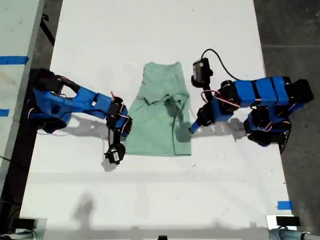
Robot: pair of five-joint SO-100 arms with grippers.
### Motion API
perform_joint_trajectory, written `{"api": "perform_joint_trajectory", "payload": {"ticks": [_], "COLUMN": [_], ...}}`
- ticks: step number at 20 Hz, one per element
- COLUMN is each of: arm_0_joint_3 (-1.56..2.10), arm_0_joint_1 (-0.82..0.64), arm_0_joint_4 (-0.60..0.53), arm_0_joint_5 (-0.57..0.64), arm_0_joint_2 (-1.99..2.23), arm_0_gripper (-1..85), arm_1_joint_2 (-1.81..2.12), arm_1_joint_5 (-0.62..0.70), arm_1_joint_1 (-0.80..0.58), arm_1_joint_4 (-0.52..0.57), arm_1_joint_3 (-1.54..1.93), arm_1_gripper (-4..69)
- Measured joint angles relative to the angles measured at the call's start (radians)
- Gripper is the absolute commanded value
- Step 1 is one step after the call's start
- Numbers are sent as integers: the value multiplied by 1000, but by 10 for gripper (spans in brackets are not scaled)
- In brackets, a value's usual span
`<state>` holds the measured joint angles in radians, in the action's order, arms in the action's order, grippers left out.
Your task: Fold tshirt
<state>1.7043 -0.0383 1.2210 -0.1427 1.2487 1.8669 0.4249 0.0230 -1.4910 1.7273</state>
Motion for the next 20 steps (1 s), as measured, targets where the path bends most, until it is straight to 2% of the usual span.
{"api": "perform_joint_trajectory", "payload": {"ticks": [3,7,11,14,20], "arm_0_joint_3": [52,123,110,-60,-652], "arm_0_joint_1": [-5,-46,-44,-44,-37], "arm_0_joint_4": [11,80,78,74,144], "arm_0_joint_5": [-2,-2,-2,28,132], "arm_0_joint_2": [94,330,362,232,-268], "arm_0_gripper": [0,0,0,0,0], "arm_1_joint_2": [54,126,184,196,196], "arm_1_joint_5": [-8,-15,-25,-29,-31], "arm_1_joint_1": [0,0,0,0,8], "arm_1_joint_4": [26,57,91,101,112], "arm_1_joint_3": [55,129,189,206,206], "arm_1_gripper": [259,257,254,253,252]}}
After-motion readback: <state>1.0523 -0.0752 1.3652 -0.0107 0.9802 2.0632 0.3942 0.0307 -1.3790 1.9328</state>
